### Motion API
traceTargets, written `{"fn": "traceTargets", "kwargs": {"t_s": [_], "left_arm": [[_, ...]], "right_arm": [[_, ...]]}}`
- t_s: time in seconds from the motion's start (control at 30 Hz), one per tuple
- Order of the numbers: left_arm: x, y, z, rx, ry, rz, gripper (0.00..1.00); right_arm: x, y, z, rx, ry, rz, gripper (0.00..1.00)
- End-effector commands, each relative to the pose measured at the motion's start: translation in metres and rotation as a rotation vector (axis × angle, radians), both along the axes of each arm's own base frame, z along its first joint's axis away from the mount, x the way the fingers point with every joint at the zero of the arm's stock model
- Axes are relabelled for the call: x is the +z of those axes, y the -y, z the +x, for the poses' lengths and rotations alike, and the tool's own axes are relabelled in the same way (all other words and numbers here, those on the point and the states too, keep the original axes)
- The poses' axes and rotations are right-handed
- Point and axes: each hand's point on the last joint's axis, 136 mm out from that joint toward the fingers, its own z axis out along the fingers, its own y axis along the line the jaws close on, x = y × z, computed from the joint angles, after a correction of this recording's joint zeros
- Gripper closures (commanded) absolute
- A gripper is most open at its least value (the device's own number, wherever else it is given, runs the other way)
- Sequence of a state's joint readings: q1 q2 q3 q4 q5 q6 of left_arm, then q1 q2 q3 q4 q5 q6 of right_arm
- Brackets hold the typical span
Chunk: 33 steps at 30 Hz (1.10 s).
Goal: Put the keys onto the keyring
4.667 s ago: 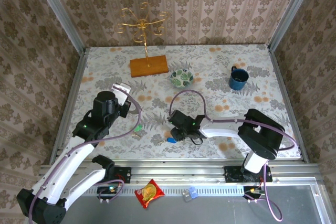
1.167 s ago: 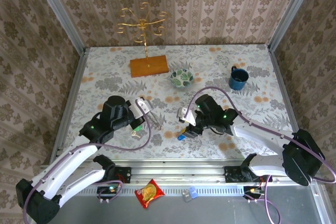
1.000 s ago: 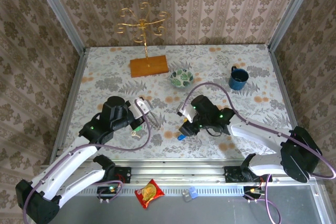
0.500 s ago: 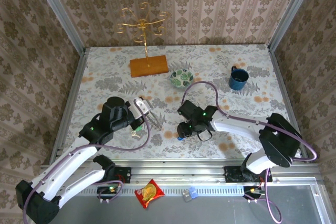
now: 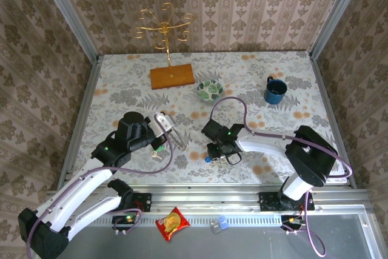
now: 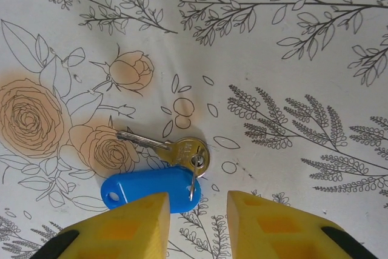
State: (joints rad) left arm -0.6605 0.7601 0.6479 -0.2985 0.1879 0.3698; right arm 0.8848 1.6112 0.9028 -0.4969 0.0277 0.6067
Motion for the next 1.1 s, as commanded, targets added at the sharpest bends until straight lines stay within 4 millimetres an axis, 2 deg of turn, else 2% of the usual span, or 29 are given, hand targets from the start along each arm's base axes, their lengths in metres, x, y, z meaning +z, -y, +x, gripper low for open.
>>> {"fn": "traceTargets", "kwargs": {"t_s": [0.0,0.17,0.73,0.9,1.07], "left_arm": [[0.0086,0.0068,-0.0008,-0.022,0.013,-0.044,1.00],[0.0088,0.0077,-0.0005,-0.025,0.010,-0.043,1.00],[0.0122,0.0064,0.0004,-0.024,0.024,-0.030,1.00],[0.0122,0.0058,0.0000,-0.025,0.025,-0.025,1.00],[0.0119,0.0057,-0.0005,-0.027,0.024,-0.022,1.00]], "right_arm": [[0.0027,-0.0048,0.0083,-0.014,0.035,-0.011,0.70],[0.0003,-0.0019,0.0109,-0.020,0.047,-0.037,0.77],[-0.0002,-0.0079,0.0154,-0.022,0.061,-0.028,0.83],[-0.0012,-0.0089,0.0148,-0.020,0.054,-0.027,0.88],[0.0009,-0.0090,0.0148,-0.021,0.057,-0.023,0.97]]}}
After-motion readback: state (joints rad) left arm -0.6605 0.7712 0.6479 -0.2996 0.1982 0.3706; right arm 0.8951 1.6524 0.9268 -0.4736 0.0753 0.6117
